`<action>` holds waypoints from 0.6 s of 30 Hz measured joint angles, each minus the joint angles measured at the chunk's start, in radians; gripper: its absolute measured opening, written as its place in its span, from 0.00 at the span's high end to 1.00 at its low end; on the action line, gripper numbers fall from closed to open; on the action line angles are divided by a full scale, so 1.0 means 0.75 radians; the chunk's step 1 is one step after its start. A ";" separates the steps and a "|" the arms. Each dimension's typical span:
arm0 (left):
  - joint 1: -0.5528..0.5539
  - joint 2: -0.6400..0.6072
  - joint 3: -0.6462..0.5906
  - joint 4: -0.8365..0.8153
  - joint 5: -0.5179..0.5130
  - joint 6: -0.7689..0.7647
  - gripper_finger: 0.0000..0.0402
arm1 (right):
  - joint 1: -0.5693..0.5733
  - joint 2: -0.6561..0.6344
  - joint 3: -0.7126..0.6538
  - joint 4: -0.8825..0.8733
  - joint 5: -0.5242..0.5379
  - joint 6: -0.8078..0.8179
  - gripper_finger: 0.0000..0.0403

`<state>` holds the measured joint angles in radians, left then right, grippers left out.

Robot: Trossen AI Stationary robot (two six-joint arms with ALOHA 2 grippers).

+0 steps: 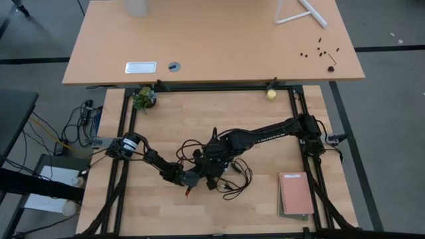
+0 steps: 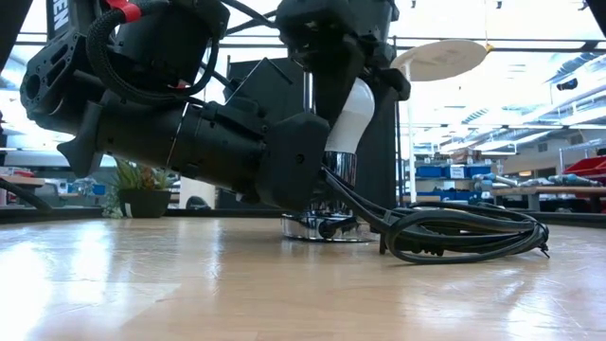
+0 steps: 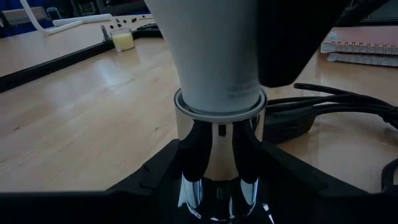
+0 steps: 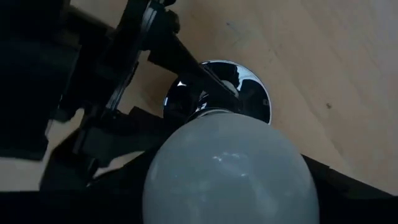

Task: Screw lightbulb
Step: Remove the white lightbulb from the silver lamp

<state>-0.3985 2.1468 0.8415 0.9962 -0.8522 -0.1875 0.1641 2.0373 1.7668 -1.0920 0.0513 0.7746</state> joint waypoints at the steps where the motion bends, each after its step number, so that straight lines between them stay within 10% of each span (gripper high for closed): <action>1: 0.000 0.000 0.000 -0.001 0.000 0.000 0.53 | 0.000 0.000 0.000 0.000 -0.004 -0.044 0.35; 18: -0.001 0.000 0.000 -0.008 0.003 0.034 0.53 | -0.001 0.000 -0.001 0.014 -0.009 -1.382 0.32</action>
<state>-0.3992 2.1468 0.8413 0.9901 -0.8496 -0.1623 0.1631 2.0373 1.7664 -1.0817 0.0444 -0.2621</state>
